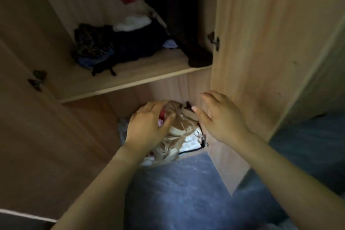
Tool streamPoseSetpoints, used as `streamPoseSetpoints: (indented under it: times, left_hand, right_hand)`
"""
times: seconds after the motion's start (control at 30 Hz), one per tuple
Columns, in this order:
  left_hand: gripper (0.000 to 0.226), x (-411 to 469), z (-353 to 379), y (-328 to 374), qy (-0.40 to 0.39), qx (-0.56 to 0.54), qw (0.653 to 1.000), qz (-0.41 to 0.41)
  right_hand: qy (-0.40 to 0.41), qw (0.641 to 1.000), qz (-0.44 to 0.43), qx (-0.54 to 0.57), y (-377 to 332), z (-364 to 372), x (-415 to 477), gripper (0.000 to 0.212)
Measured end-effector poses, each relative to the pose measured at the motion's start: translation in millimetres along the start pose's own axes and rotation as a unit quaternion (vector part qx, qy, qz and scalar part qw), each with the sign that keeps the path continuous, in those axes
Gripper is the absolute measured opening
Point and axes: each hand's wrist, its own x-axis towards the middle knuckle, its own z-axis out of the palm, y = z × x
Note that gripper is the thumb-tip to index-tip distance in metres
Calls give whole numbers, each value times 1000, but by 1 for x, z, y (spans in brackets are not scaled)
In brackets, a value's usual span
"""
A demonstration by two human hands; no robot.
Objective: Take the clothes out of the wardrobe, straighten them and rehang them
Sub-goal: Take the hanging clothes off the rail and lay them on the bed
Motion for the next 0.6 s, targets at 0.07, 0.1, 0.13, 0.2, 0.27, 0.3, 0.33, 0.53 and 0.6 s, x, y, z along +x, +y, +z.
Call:
streamPoseSetpoints:
  times: [0.07,0.1,0.13,0.2,0.27,0.3,0.33,0.53,0.6]
  left_hand:
    - [69,34,-26,-28,21,21,1000,-2]
    - [68,53,-38,-41,34,24,999,-6]
    - [68,73,-49,-53,48,22,999,-9]
    - [70,113,-72,-73,82,15,997,1]
    - [71,154,-96,-90,111,8,993,23]
    - [70,175,-108,-98,125,5,992,30]
    - [67,196,-120,-106,141,5,989,37]
    - [60,327,-200,-133,219,5,973,72]
    - [58,368,-223,-137,241,2,967,85]
  right_hand:
    - [26,999,-36,-2,-20,5,50,62]
    - [35,998,-52,-4,-29,6,76,63]
    - [45,997,-68,-7,-39,6,103,64]
    - [72,993,-93,-9,-54,3,154,65]
    - [103,988,-116,-8,-66,-2,208,65]
    - [120,985,-126,-3,-71,-6,235,64]
    - [138,981,-135,5,-76,-13,262,63]
    - [253,952,-169,40,-107,-85,428,55]
    - [284,942,-173,38,-119,-110,473,55]
